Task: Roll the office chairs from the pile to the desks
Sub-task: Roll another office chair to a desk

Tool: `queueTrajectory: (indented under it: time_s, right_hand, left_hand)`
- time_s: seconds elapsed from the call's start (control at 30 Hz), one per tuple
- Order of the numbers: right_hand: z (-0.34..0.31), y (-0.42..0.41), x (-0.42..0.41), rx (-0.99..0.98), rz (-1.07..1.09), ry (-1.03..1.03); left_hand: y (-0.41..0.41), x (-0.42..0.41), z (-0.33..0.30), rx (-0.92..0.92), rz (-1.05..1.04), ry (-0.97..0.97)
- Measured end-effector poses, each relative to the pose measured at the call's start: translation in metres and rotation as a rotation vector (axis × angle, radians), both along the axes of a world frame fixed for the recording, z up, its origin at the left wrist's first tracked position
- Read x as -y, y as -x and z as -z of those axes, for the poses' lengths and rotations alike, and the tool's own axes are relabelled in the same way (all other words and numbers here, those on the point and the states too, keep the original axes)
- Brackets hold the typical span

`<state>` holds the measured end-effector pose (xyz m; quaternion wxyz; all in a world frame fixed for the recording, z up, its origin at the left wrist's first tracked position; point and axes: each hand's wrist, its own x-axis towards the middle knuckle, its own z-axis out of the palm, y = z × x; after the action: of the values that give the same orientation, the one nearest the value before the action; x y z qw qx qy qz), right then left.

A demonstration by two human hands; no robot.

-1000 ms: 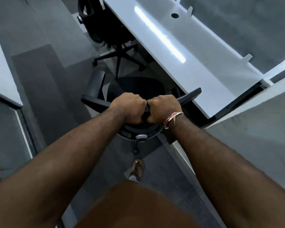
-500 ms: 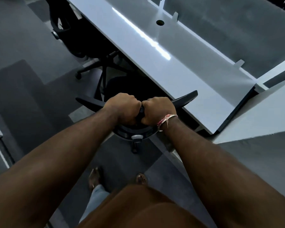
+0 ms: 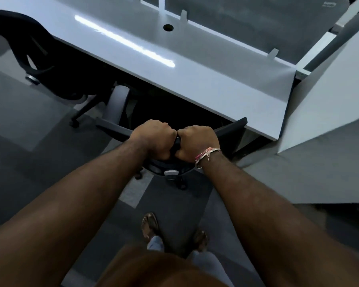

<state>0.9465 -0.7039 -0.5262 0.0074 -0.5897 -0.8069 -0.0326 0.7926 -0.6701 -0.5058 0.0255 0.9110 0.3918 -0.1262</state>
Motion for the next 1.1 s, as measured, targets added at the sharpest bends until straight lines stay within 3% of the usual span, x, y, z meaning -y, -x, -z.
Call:
queueTrajectory:
  time_s: [0.57,1.1]
  right_hand:
    - [-0.003,0.072,0.078,0.048,0.251,0.031]
    - [0.001,0.133,0.031,0.023,0.425,-0.048]
  left_hand:
    - [0.059,0.051,-0.005,-0.053,0.156,0.039]
    - [0.106,-0.034,-0.004,-0.005,0.461,0.032]
